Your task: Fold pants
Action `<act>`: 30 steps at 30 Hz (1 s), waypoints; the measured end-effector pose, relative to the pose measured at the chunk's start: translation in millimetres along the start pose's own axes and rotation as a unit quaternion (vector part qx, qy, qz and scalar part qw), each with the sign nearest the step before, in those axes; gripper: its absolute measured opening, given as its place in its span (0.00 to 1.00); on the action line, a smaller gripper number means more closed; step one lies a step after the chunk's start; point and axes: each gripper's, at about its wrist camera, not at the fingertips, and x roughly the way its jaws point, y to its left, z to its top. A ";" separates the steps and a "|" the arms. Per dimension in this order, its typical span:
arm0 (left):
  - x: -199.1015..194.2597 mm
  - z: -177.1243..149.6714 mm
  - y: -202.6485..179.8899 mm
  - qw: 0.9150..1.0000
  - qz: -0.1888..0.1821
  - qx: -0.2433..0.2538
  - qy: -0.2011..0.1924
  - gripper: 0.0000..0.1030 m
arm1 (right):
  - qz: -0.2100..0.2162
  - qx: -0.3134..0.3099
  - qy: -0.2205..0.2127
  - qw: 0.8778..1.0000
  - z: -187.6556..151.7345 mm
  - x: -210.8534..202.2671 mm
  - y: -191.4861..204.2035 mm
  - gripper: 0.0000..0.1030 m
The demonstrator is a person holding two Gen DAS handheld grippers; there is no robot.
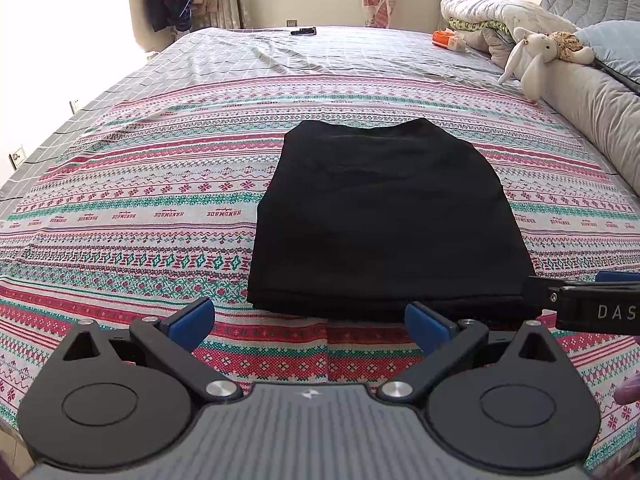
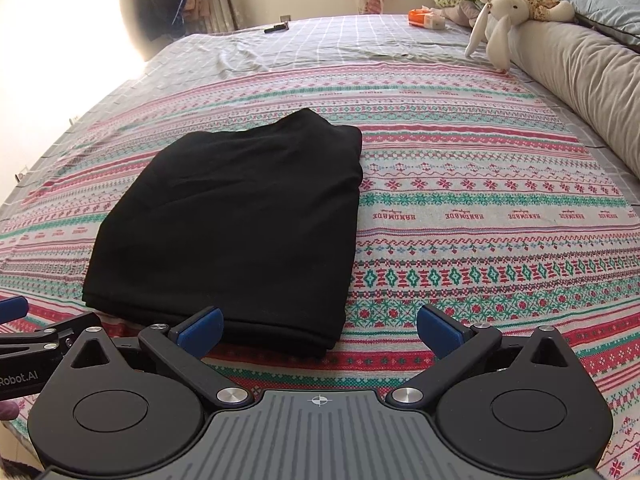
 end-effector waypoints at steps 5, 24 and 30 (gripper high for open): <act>0.4 -0.5 0.1 1.000 0.001 0.000 0.000 1.00 | 0.000 0.001 0.000 1.000 -0.3 0.7 -1.0 1.00; 1.5 -2.1 0.9 1.000 0.001 0.000 0.002 1.00 | -0.003 0.005 0.004 1.000 -1.1 3.0 -2.5 1.00; 4.3 -3.7 2.2 1.000 0.007 -0.001 0.008 1.00 | -0.003 0.005 0.004 1.000 -1.1 3.6 -2.8 1.00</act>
